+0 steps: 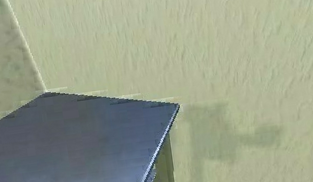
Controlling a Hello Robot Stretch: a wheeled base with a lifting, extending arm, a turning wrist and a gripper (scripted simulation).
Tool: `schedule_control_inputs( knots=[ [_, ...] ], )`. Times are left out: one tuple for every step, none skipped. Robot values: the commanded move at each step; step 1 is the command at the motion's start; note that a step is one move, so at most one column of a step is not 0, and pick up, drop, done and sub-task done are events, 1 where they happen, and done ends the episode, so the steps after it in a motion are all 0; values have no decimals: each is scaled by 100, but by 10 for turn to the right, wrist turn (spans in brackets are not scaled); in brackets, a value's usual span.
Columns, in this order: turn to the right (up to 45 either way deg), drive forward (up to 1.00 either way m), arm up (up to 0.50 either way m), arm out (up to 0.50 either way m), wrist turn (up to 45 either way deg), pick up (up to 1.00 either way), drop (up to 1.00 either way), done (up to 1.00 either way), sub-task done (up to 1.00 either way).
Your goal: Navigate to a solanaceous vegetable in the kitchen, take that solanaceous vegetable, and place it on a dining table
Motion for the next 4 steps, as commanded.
schedule_control_inputs(
  knots=[
    [390, 0, 0, 0, 0, 0, 0, 0, 0],
    [-210, 0, 0, 0, 0, 0, 0, 0, 0],
    [0, 15, 0, 0, 0, 0, 0, 0, 0],
    [-180, 0, 0, 0, 0, 0, 0, 0, 0]
  ],
)
